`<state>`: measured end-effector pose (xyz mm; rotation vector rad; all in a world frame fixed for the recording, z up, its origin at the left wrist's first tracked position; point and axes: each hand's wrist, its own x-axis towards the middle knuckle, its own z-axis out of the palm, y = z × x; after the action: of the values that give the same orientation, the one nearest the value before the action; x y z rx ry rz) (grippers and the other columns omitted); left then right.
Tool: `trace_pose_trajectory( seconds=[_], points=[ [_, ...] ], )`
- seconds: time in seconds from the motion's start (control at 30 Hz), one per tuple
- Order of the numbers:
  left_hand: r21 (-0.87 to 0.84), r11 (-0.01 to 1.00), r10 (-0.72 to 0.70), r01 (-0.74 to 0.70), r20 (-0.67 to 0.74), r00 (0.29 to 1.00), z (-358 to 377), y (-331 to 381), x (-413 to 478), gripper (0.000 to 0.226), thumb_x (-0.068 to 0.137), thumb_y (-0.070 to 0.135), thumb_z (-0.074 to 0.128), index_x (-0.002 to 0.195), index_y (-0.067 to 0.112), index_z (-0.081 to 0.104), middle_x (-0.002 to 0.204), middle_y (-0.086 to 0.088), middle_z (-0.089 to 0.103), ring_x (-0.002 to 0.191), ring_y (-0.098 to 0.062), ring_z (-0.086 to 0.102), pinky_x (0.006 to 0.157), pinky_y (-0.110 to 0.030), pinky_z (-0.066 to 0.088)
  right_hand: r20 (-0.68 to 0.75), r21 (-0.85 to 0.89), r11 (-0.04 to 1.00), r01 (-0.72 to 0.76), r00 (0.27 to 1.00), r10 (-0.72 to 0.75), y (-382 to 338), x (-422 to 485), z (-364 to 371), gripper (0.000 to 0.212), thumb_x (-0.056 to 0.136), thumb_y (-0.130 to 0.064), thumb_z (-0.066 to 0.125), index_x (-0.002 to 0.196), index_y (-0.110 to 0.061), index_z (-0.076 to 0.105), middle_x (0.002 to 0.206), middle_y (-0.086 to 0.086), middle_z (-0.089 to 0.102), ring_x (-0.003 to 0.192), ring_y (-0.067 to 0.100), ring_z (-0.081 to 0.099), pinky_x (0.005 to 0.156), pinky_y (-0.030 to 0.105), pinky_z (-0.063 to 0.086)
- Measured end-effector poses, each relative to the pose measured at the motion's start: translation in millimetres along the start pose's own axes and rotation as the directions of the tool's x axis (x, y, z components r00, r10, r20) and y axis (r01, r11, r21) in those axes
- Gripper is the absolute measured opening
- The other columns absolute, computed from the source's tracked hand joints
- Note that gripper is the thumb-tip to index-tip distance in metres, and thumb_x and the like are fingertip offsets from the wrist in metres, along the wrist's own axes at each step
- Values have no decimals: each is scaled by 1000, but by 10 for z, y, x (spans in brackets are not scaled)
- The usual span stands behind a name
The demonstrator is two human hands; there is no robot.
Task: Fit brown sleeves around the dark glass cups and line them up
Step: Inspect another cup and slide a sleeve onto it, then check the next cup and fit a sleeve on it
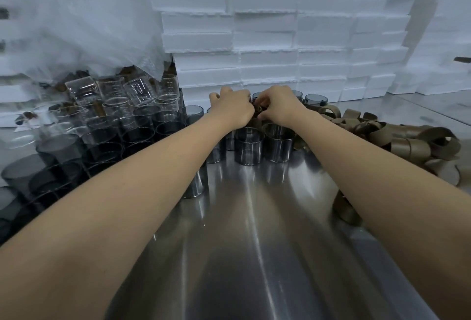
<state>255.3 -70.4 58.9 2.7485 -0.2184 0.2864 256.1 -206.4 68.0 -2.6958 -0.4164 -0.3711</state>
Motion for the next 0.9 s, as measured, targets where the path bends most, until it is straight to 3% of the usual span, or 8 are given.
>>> trace_pose_trajectory(
  seconds=[0.13,0.23,0.37,0.53,0.67,0.77,0.83,0.9],
  points=[
    [-144,989,31,-42,-76,997,-200,193,-384,42,88,7,41,124,13,60,134,-13,55,125,-31,46,104,-38,37,-155,112,992,-65,985,82,-117,-379,-112,25,86,-1,57,103,-8,74,103,12,70,95,22,62,80,22,43],
    [-288,953,48,-90,-149,988,-226,310,-844,39,82,0,44,112,9,67,119,-11,66,112,-28,58,94,-39,49,-283,229,970,-78,949,143,-301,-792,-51,28,83,-2,52,96,-8,76,91,11,71,88,24,62,83,33,51],
    [-360,924,60,-128,-194,979,-57,337,-1423,29,89,5,45,108,9,67,105,-11,69,96,-28,63,84,-40,52,-288,309,946,-94,939,187,-410,-1260,170,22,84,-7,56,94,-9,75,90,12,72,89,27,64,77,36,52],
    [-526,849,-39,-50,-156,987,254,125,-1841,13,96,11,53,91,11,66,88,-8,71,80,-22,68,77,-37,56,-267,435,887,-158,918,294,-409,-1612,437,19,87,-7,57,92,-10,75,85,3,70,83,18,64,74,27,48],
    [-775,630,-215,52,-110,970,276,58,-1905,12,97,7,55,90,9,65,79,-6,69,61,-8,66,59,-23,56,-283,435,886,-159,910,302,-389,-1600,451,20,90,-7,54,102,-9,70,86,3,67,77,12,57,72,21,43],
    [-810,584,-245,52,-116,963,277,32,-1906,14,97,7,54,90,8,65,74,-1,66,62,-8,63,66,-20,55,-323,434,887,-157,892,316,-343,-1539,427,35,93,-5,48,127,-11,54,70,2,59,63,14,53,69,29,45],
    [-823,565,-250,51,-112,962,284,31,-1908,14,97,7,54,89,9,66,73,0,65,62,-8,62,69,-20,56,-297,427,888,-169,901,315,-305,-1489,424,48,95,-7,46,142,-14,40,74,8,61,64,18,56,69,29,45],
    [-832,552,-251,54,-104,962,294,27,-1898,16,97,7,54,87,11,65,73,1,66,64,-8,63,73,-24,56,-281,389,900,-196,905,319,-261,-1424,441,49,96,-10,47,144,-12,39,82,12,66,70,22,61,72,30,48]
  ],
)
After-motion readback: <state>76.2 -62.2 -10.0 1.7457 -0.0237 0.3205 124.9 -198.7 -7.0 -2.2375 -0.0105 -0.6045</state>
